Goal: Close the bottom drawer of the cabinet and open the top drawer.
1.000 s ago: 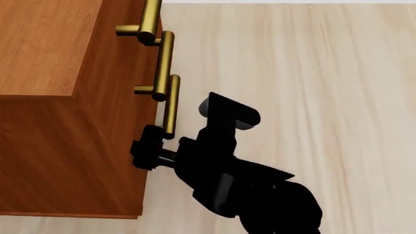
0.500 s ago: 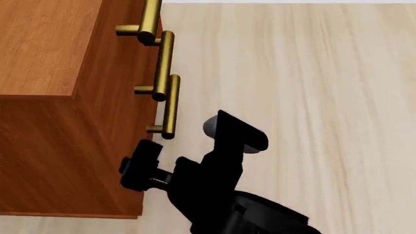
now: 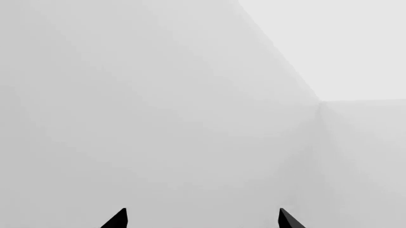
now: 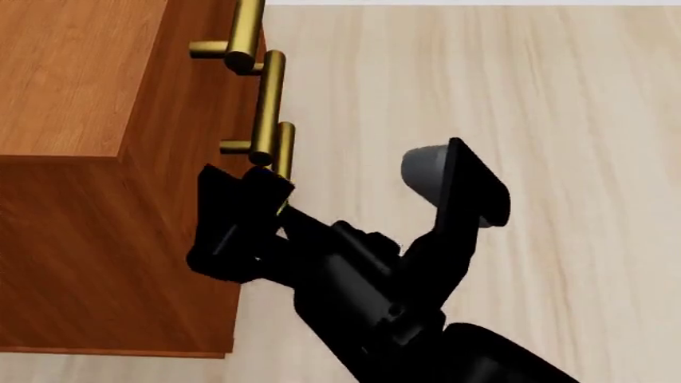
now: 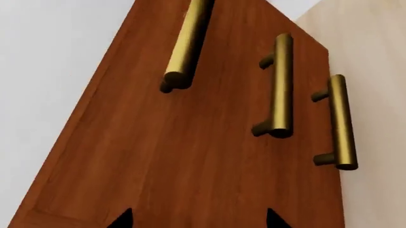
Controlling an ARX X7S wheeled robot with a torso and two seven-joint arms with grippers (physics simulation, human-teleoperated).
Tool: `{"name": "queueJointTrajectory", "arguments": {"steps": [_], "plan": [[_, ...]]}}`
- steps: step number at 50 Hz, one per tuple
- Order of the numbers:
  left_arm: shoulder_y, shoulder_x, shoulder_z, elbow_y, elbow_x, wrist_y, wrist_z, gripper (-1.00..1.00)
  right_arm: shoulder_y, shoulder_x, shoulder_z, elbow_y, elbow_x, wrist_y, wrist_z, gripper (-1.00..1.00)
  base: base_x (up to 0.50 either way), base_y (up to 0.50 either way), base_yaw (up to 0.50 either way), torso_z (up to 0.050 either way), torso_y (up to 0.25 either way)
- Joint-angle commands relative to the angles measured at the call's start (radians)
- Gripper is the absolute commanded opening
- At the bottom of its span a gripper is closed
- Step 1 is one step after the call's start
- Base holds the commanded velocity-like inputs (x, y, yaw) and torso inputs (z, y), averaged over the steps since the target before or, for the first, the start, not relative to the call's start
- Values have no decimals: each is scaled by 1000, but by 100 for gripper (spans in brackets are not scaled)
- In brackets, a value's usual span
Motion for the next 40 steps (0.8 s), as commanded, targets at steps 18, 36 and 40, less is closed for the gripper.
{"name": "queueJointTrajectory", "arguments": {"steps": [18, 36, 40], "plan": [[-1, -7, 9, 0, 10, -5, -6, 100, 30, 41, 185, -106, 236, -175, 96, 100, 0, 0, 0, 0, 0], [0, -10, 12, -2, 12, -4, -8, 100, 177, -2, 177, 126, 433, -232, 202, 100, 0, 0, 0, 0, 0], [0, -12, 13, -2, 11, -6, -10, 100, 198, -13, 160, 185, 455, -237, 224, 100, 0, 0, 0, 0, 0]]}}
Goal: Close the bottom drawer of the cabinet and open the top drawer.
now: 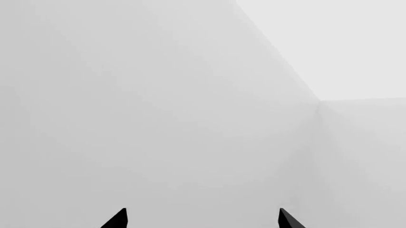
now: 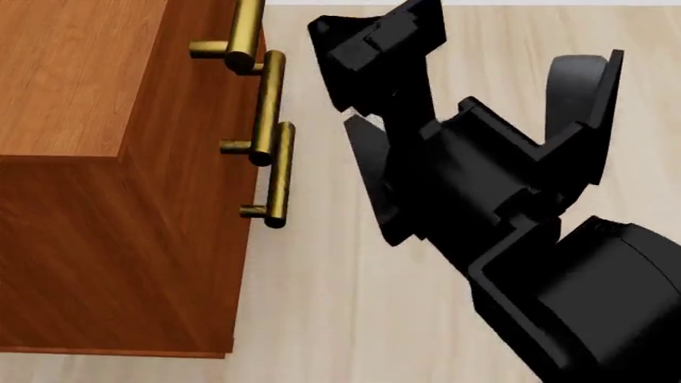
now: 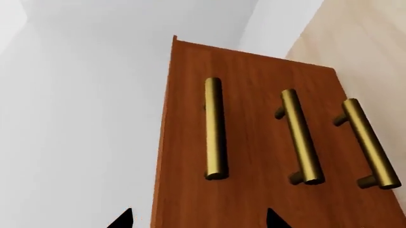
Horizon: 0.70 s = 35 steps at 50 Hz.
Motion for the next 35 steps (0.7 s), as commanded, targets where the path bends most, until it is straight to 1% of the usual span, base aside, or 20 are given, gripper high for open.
{"name": "queueJointTrajectory", "arguments": {"steps": [1, 10, 13, 20, 27, 35], "plan": [[0, -3, 3, 2, 2, -5, -4, 100, 73, -27, -20, 150, 78, -11, 25, 100, 0, 0, 0, 0, 0], [3, -4, 4, 3, 5, -2, -8, 100, 123, -46, -43, 247, 99, -8, 36, 100, 0, 0, 0, 0, 0], [4, -5, 4, 2, 4, 0, -8, 100, 144, -44, -69, 269, 111, 31, 39, 100, 0, 0, 0, 0, 0], [5, -6, 5, 3, 7, 0, -11, 100, 186, -69, -90, 311, 112, 35, 42, 100, 0, 0, 0, 0, 0], [6, -6, 5, -2, 3, 5, -11, 100, 252, -106, -139, 360, 131, 60, 82, 100, 0, 0, 1, 0, 0], [7, -9, 6, -1, -2, 5, -13, 100, 289, -140, -166, 417, 112, 65, 62, 100, 0, 0, 0, 0, 0]]}}
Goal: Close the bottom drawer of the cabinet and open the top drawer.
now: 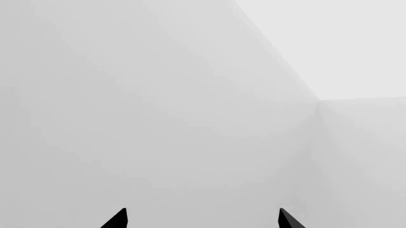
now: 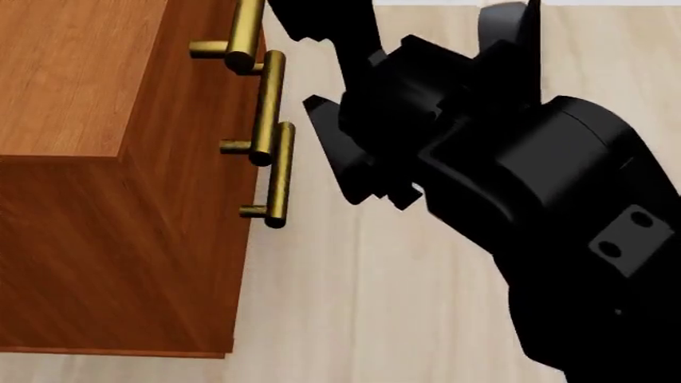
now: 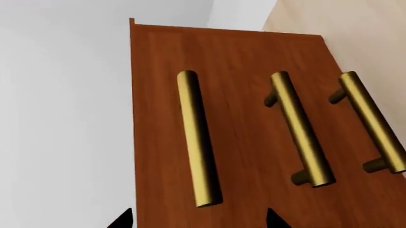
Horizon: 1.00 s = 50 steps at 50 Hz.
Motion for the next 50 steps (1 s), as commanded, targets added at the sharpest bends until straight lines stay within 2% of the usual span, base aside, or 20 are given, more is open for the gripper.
{"name": "queueJointTrajectory", "arguments": {"steps": [1, 24, 50], "plan": [[1, -3, 1, -4, -4, 5, -1, 100, 71, -47, -54, 97, 2, 28, 0, 100, 0, 0, 0, 0, 0], [2, -8, 7, -5, -3, 5, -7, 100, 145, -108, -136, 337, -13, 126, -106, 100, 0, 0, 0, 0, 0], [6, -13, 10, -8, -5, 10, -10, 100, 167, -129, -154, 315, -24, 122, -104, 100, 0, 0, 0, 0, 0]]}}
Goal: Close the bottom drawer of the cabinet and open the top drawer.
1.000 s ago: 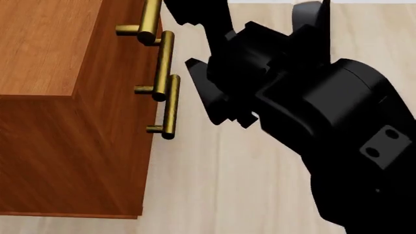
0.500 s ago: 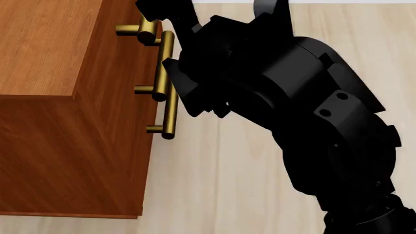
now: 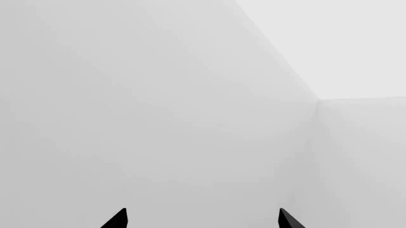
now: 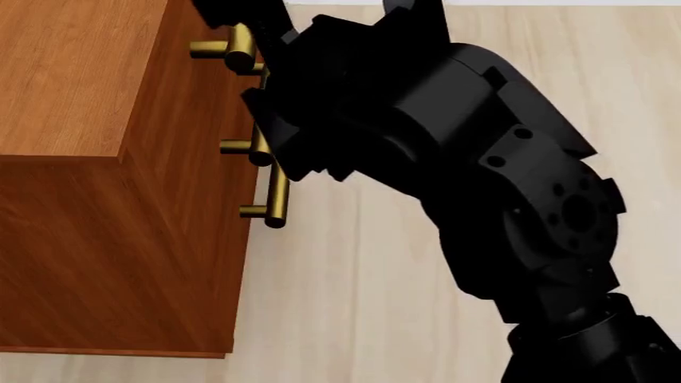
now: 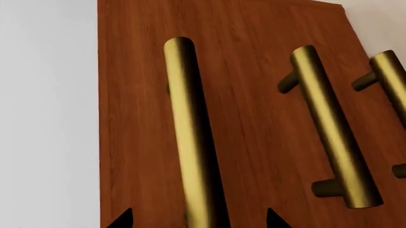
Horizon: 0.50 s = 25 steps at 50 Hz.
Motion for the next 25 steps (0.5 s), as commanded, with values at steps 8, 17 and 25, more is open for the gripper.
{"name": "queueJointTrajectory", "arguments": {"steps": [8, 17, 25], "plan": [[0, -6, 3, 0, -2, -5, -4, 100, -2, 7, -3, -20, -10, -18, 11, -100, 0, 0, 0, 0, 0], [2, -7, 5, -1, 0, -5, -7, 100, -6, 24, 6, -62, -8, -28, 25, -100, 0, 0, 0, 1, 3], [2, -10, 6, 5, 1, -14, -11, 100, -14, 42, 15, -86, -5, -33, 33, -100, 0, 0, 0, 0, 3]]}}
